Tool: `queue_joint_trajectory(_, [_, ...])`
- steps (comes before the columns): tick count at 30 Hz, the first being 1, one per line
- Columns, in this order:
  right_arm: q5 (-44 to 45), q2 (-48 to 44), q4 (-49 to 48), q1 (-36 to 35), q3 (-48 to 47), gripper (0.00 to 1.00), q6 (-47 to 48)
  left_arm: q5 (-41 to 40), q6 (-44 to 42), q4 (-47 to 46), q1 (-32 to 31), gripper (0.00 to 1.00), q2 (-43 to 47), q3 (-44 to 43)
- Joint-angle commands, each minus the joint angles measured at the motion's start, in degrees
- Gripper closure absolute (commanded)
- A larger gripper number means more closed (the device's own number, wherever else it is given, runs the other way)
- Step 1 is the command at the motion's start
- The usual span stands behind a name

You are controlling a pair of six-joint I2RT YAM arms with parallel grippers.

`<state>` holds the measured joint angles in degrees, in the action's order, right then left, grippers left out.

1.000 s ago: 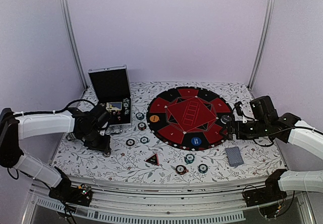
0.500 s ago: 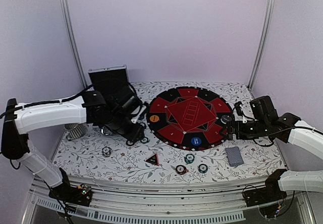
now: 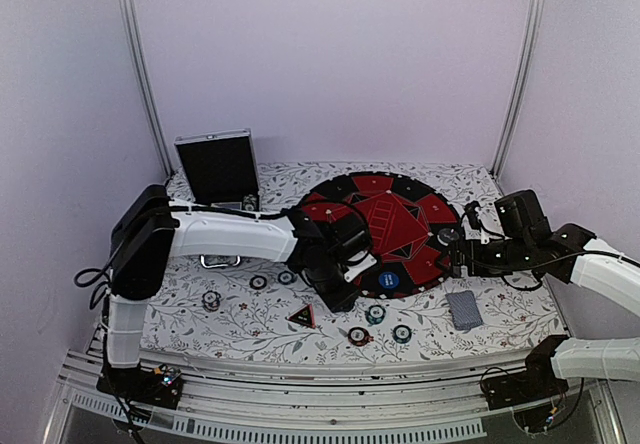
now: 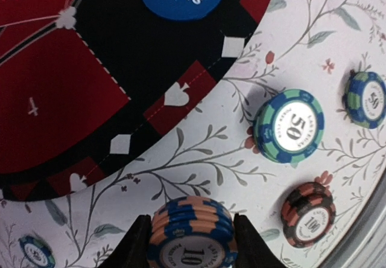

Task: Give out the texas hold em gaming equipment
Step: Place the pile of poker chips at the center of the board.

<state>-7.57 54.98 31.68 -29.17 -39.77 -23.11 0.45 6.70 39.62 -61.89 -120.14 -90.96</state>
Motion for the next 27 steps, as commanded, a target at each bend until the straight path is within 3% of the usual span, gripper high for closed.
queue_joint_trajectory(1, [1.2, -0.5, -0.7, 0.1, 0.5, 0.01, -0.3, 3.1, -4.7, 0.5, -0.6, 1.0, -3.8, -3.1])
queue_joint_trajectory(16, [0.9, 0.2, -0.7, 0.0, 0.5, 0.01, -0.3, 6.6, -7.1, 0.0, -1.8, 0.98, -6.5, -3.8])
queue_joint_trajectory(19, [0.9, 0.3, -0.7, 0.1, 0.5, 0.01, -0.2, 6.3, -7.4, 0.2, -1.9, 0.68, -6.1, -3.8])
queue_joint_trajectory(21, [0.8, 0.4, -0.7, 0.1, 0.4, 0.01, -0.2, 4.0, -7.2, 0.9, -1.8, 0.53, -5.7, -4.3])
queue_joint_trajectory(27, [0.6, 0.4, -0.7, 0.1, 0.5, 0.01, -0.3, -0.2, -5.9, 3.7, -0.8, 0.36, -3.7, -7.9])
